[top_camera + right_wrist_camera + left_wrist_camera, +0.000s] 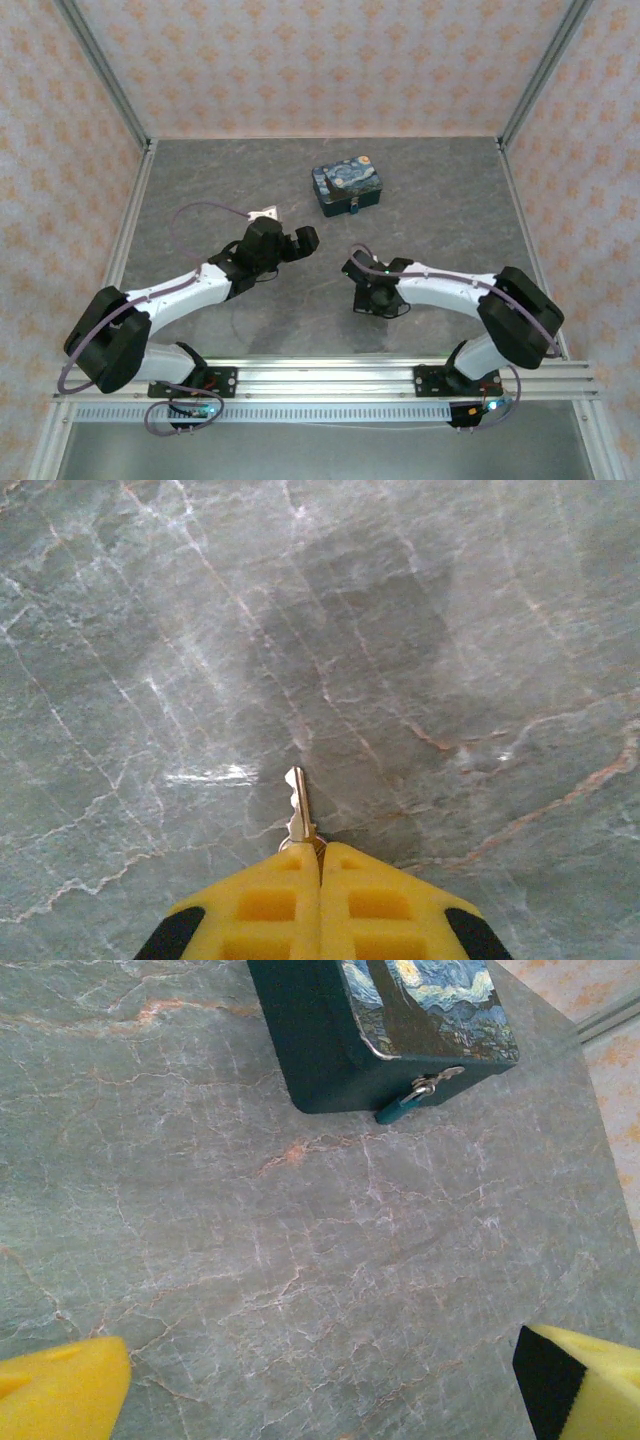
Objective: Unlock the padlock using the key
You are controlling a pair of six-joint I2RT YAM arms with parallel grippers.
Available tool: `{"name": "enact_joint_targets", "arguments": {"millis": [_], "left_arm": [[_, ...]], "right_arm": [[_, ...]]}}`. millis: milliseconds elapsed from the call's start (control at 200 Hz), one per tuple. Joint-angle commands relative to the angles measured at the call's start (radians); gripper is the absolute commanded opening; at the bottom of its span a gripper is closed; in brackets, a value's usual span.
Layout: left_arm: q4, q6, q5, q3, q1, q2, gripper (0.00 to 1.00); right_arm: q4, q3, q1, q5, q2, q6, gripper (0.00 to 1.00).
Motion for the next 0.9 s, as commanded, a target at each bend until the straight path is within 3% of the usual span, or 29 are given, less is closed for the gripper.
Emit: {"name": "enact_joint_targets", "arguments": {"millis": [0,280,585,896], "left_arm": [[0.007,-0.027,-0.002,0.041,-0.01,-0.042,1.0],[0.029,-0.073,0.104,0.093,-0.01,-0.06,1.0],[0.104,-0.068,0.329,0.185,-0.013,-0.054,0.93],[0.22,-0.048,0.483,0.254,-0.065,-0.015,0.8]], "right_arm": [[0.017,-0.029,0.005,0.054,-0.063,-0.008,0.0],[0.237,-0.116,-0.027,0.086,-0.281,-0.081,0.0],[0.503,-0.175,-0.036,0.221,-0.611,-0.34,0.0],[0.647,-0.186,-0.037,0.144,-0.729,-0.48,0.0]]}}
